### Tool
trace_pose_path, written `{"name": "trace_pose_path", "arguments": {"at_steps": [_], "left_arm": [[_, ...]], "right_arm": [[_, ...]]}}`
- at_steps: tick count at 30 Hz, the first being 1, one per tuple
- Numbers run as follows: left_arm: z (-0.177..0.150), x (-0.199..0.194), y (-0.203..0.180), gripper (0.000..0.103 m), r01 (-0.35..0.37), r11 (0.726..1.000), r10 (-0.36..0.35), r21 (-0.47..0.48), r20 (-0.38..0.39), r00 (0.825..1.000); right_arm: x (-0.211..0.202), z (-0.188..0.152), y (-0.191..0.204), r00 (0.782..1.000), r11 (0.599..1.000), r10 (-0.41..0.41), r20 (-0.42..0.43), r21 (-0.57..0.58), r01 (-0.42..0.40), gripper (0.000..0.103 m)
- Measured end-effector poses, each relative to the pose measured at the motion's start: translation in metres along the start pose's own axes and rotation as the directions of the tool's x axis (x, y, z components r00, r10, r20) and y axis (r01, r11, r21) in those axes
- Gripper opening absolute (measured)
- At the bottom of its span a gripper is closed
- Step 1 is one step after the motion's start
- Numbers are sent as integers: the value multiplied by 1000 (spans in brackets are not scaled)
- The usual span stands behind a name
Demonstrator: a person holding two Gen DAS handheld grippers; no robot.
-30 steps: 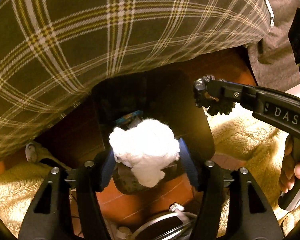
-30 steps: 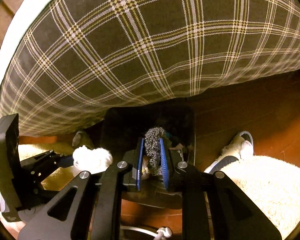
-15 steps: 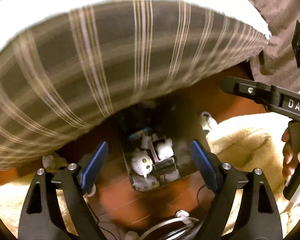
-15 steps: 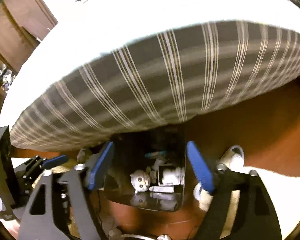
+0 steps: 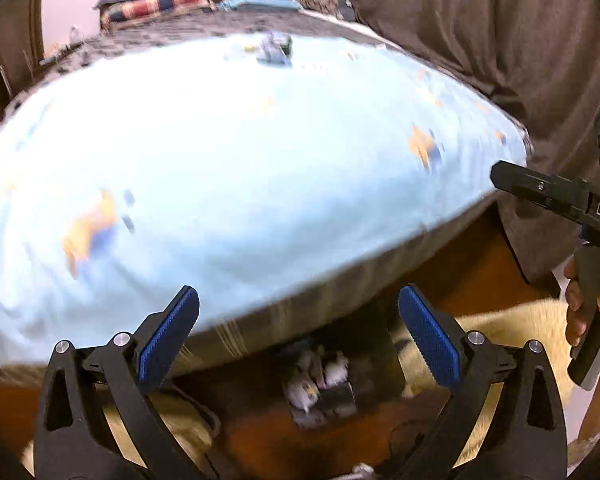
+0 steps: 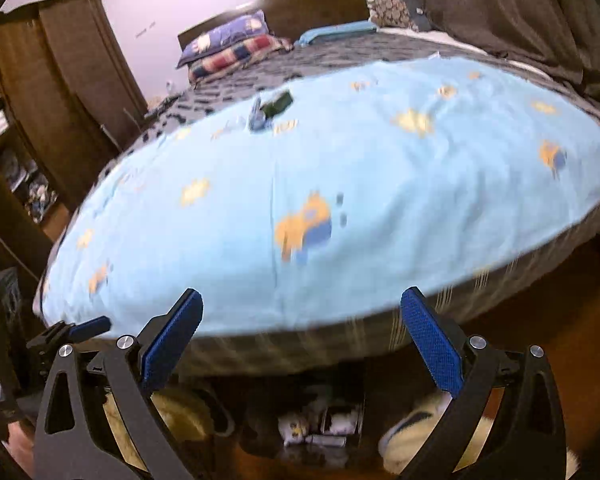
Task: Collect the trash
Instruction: 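Raise both open tools back over the bed, then grasp the blue rope toy with the right tool while the left tool grasps the clear case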
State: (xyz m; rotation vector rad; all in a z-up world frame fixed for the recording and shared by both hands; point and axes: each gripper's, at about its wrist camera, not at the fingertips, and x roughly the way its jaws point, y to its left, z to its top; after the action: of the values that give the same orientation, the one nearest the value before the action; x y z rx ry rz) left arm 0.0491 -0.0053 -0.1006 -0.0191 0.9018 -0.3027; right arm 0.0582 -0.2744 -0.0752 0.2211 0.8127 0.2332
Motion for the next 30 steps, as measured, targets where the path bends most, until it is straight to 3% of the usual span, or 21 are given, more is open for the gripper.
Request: {"name": "trace_pose_path", "arguments": {"at_steps": [11,20,30], "left_arm": [[91,13,34,95,-55,998,56,-19,78,995],[149,69,63,95,-111,993,112,-26,34,993],[181,119,105,95,-140,988,140,-59,-14,990]], "right_arm": [[33,87,17,998,997,-25,52,-72,29,100],[104,140,30,999,996,-25,26,-83,27,100],[197,175,50,999,995,-9,-49,-95,5,100]]}}
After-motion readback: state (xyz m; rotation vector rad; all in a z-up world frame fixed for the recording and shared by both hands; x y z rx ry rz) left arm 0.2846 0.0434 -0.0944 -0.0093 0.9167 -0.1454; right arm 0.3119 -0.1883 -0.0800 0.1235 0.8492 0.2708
